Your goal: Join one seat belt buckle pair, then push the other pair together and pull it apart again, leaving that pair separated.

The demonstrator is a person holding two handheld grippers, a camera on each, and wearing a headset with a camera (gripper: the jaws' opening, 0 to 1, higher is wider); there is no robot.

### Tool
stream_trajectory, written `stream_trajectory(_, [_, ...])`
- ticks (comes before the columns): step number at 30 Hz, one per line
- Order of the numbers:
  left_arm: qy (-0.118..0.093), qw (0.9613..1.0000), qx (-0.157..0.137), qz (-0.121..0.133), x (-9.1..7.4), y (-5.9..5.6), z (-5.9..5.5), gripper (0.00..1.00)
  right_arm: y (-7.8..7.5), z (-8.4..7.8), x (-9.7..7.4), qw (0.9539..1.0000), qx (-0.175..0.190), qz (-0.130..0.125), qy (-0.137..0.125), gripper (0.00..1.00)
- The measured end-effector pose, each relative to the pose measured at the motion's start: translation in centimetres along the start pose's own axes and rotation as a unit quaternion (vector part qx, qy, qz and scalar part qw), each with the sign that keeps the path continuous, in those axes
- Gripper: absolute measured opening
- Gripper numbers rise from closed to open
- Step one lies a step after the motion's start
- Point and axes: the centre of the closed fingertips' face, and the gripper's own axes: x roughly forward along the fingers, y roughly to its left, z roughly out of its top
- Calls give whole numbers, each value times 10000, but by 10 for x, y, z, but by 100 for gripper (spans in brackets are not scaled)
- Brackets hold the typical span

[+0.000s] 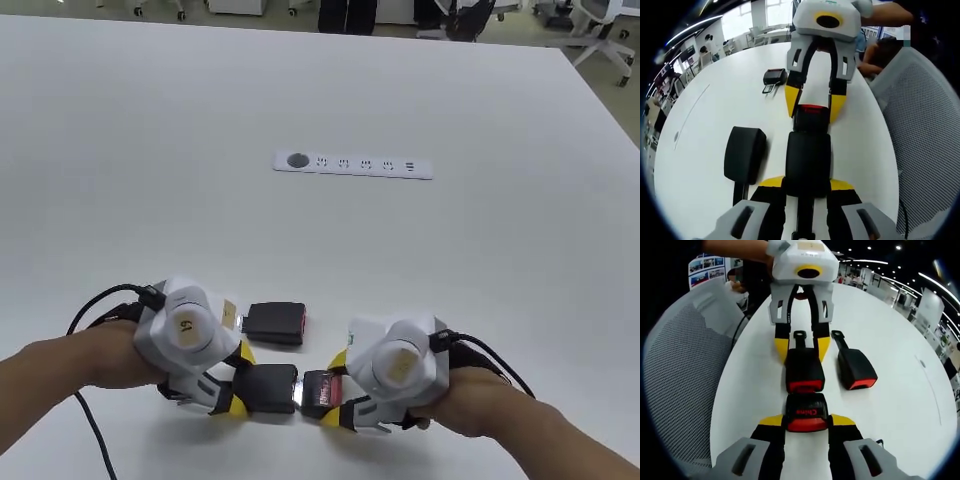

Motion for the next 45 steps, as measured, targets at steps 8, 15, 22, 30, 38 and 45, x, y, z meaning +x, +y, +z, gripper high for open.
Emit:
stream_trajectory(8, [-4,10000,32,-7,-2,-1,1,31,-1,1,-6,9999,110,-119,-44,29])
stream_trajectory(15, [-2,9997,214,-106,-2,-1,1,32,-5,-4,-4,9995,-80,-71,-294,29])
stream_trajectory(22, [135,9995,274,-111,-1,-1,2,32,-5,-2,-3,9998,9,-122,-169,29])
stream_trajectory(30, [30,9994,299,-165,-2,-2,2,32,-2,-2,-6,9993,86,-66,-365,29])
stream_trajectory(38, [80,9992,342,-175,-2,-2,1,33,-1,-2,-7,9995,10,-73,-322,31])
stream_trajectory(45, [157,9993,322,-74,-2,3,1,38,0,-14,-8,9998,161,-32,-114,36])
